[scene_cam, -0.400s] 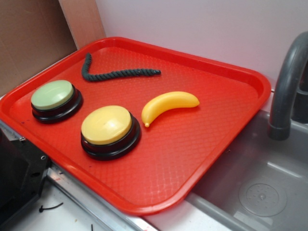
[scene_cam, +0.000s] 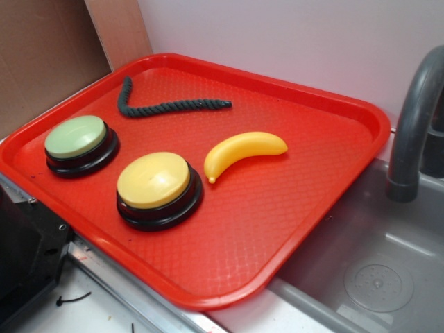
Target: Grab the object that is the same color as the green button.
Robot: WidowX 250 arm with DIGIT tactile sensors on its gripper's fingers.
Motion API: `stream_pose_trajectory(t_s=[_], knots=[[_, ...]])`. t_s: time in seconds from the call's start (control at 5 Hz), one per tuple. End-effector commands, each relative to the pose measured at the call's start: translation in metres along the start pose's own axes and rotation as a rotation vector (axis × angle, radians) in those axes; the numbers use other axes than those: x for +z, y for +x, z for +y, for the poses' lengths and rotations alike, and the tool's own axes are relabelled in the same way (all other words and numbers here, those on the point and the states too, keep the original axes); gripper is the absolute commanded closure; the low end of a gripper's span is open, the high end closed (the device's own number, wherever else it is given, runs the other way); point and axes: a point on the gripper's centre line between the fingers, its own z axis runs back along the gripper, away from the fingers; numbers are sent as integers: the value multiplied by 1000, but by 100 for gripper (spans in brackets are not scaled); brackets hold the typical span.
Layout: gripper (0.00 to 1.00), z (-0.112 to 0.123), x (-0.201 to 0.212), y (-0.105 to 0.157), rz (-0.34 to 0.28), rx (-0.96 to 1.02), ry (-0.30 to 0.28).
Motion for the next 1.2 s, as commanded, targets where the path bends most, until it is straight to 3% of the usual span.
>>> stream_pose_trajectory(t_s=[0.0,0.2,0.4,0.6,0.8,1.0], knots=[[0,25,-4,5,-168,498,-77],[0,44,-27,20,-195,749,-72],[0,66,-57,53,-290,982,1],[0,87,-81,76,-334,1177,59],[0,105,-112,104,-365,1271,151],[0,119,-152,120,-329,1338,218]])
